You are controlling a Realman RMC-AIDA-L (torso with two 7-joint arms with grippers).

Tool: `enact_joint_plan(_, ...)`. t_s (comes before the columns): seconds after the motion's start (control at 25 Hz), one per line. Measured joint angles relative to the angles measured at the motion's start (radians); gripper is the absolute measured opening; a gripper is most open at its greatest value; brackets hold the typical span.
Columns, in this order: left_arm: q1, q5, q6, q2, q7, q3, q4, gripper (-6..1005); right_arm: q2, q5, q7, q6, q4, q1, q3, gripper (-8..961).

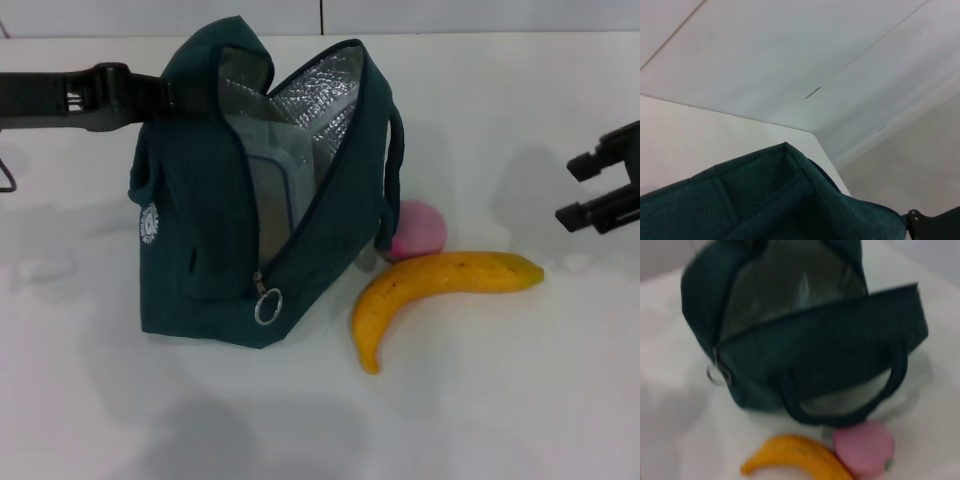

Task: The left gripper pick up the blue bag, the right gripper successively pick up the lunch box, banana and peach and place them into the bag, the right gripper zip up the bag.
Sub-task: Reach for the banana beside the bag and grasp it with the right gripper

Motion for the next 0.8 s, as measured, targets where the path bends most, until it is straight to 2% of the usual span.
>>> enact_joint_plan(0.24,-0.010,0.000,0.000,-0.005,0.008,0.003,0.001,44,0.020,-0.128,-0.011,-0.032,0.012,0.069,-0.053,675)
enact_joint_plan(0.44,-0.014,0.000,0.000,-0.007,0.015,0.004,0.001,44,0.057,-0.193,-0.024,0.009,0.047,0.103,-0.125,675)
enact_joint_plan(0.64,-0.019,0.000,-0.001,-0.014,0.026,0.006,0.001,43,0.109,-0.251,-0.055,0.088,0.073,0.118,-0.186,676)
enact_joint_plan(0.8,-0.027,0.000,-0.001,-0.014,0.028,0.007,-0.003,43,0.115,-0.291,-0.056,0.147,0.103,0.129,-0.258,676)
